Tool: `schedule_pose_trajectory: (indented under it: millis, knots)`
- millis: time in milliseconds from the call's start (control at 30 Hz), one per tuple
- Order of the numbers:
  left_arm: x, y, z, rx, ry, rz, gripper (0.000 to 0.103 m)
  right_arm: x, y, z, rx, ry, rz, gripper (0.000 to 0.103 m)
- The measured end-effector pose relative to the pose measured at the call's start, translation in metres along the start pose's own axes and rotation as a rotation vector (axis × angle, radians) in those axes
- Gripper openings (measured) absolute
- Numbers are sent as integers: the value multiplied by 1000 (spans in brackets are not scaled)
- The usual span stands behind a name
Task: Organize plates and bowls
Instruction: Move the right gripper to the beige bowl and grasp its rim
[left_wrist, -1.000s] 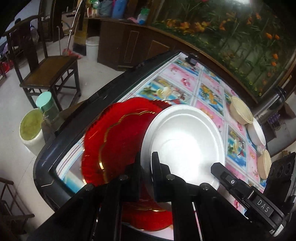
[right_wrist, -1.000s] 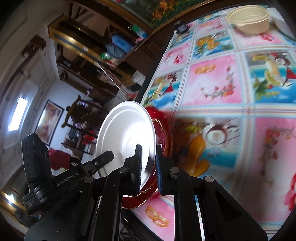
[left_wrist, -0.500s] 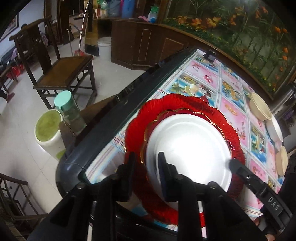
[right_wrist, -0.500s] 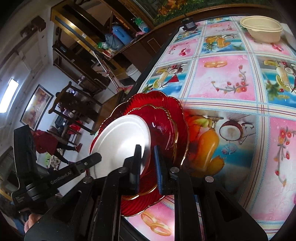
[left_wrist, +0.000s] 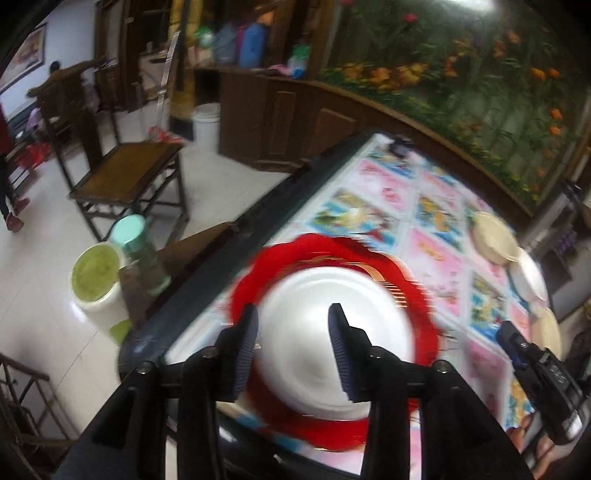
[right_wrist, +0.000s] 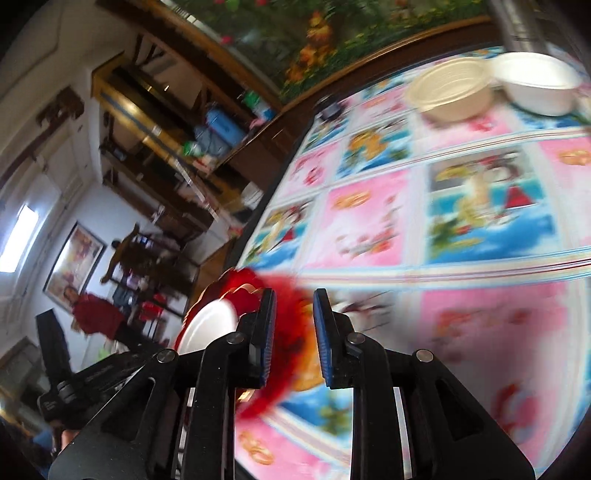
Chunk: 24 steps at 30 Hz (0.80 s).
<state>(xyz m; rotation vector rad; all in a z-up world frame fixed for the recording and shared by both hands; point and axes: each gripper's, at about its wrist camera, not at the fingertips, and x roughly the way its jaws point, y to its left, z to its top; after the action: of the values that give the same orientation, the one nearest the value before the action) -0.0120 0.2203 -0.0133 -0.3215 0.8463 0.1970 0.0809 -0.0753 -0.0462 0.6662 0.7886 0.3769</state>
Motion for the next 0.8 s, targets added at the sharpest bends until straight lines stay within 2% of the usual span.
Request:
schedule_pose_trajectory:
  millis: [67,167,400,567,600,667,733,800]
  knots:
    - [-2,-21,-1,34,-2,-34,56,-17,-19,7,29,-30,-17,21]
    - [5,-68,-7,127,28,-90,65,-45,-43,15,56,-84,-43,21]
    - [40,-177,-34,282,200,-235,65,-134,-107,37,104,-238,-127,20]
    - [64,-249,-46,353,285,-278,65,-196,-149,56,89,-320,-232,21]
    - [67,-261,-46,362,295,-287,65,-204,-155,60,89,-330,-250,22]
    - [72,-288,-46,385,308,-301,65,-224,-174,70,96,-360,-291,35]
    - [78,-316,-46,412,315,-311,65,-239,-190,79,116,-386,-313,39]
    - [81,-336,-45,438,311,-328,65,-249,-205,91,131,-390,-335,39]
